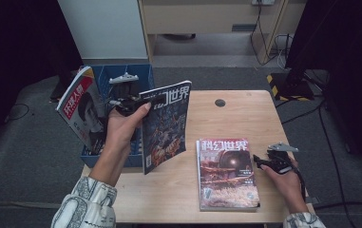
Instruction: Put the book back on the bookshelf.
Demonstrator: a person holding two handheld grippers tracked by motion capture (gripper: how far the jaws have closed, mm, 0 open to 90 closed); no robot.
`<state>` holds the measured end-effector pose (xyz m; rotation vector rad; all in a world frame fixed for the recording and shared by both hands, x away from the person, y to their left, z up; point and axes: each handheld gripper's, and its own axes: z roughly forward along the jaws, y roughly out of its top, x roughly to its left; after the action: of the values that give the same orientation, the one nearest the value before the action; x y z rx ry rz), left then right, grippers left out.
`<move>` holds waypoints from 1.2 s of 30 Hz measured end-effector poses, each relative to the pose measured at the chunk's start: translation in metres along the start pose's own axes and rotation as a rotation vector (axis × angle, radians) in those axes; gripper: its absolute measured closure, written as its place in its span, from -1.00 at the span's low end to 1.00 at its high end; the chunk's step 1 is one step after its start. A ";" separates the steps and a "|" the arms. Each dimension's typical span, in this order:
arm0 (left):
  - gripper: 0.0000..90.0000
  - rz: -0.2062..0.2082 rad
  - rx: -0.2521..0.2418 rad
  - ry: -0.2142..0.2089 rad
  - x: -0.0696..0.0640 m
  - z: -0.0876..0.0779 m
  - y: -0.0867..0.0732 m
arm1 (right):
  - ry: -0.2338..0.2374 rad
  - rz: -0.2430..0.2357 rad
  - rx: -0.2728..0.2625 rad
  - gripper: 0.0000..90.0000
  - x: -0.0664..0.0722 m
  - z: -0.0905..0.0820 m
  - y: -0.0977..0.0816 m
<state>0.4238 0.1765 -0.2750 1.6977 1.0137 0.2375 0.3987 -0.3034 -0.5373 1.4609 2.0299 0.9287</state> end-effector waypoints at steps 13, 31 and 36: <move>0.83 -0.003 -0.012 0.030 0.007 -0.027 0.004 | 0.001 -0.005 0.004 -0.30 0.000 0.000 0.000; 0.83 -0.015 -0.041 0.070 0.023 -0.067 0.003 | 0.002 -0.009 0.006 -0.32 0.001 0.000 0.000; 0.83 -0.024 -0.050 0.081 0.027 -0.076 0.002 | 0.002 -0.009 0.006 -0.32 0.001 0.000 0.000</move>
<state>0.3957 0.2488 -0.2522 1.6410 1.0789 0.3155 0.3989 -0.3027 -0.5373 1.4534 2.0408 0.9208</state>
